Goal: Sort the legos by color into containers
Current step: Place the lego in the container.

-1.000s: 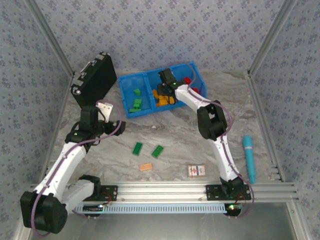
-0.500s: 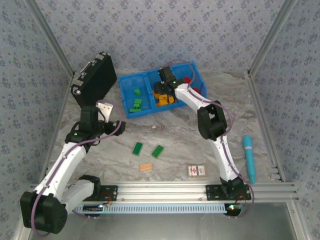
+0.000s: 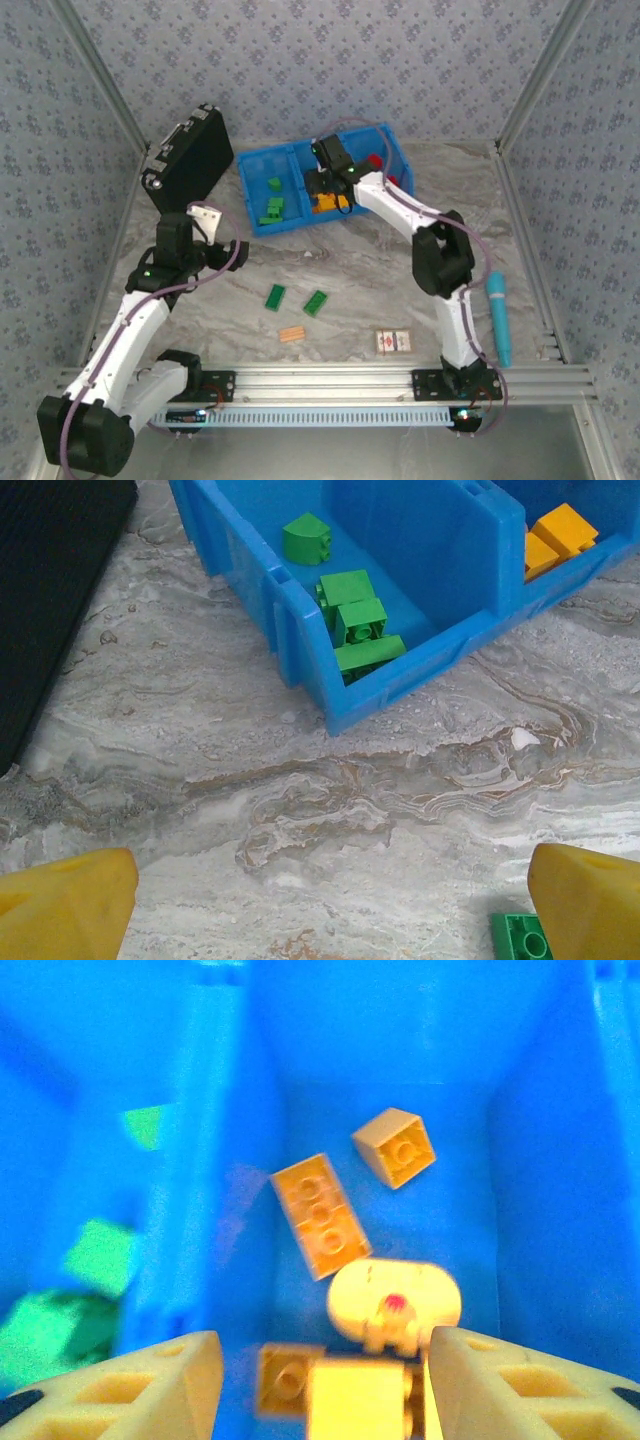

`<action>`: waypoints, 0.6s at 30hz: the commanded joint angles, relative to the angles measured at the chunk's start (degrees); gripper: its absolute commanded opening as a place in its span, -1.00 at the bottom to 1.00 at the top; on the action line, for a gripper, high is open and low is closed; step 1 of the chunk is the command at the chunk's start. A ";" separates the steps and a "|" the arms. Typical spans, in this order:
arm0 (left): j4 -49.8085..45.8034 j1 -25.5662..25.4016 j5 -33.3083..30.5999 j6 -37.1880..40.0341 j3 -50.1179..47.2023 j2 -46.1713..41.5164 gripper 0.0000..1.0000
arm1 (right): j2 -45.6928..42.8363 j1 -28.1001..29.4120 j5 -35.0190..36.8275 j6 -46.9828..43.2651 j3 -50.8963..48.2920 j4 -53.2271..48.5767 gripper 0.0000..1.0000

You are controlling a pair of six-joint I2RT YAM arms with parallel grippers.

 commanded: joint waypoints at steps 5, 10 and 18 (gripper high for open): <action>-0.27 -0.19 -1.05 -1.70 1.59 -0.23 1.00 | -16.01 5.64 3.31 7.73 -14.46 -6.77 -0.02; -0.04 -0.19 -0.92 -1.91 1.55 -0.14 1.00 | -22.46 10.63 2.57 24.75 -25.85 -6.13 -0.02; -0.10 -0.37 0.46 -2.79 1.37 -2.17 1.00 | -21.87 16.04 -0.31 46.16 -34.19 -5.34 0.07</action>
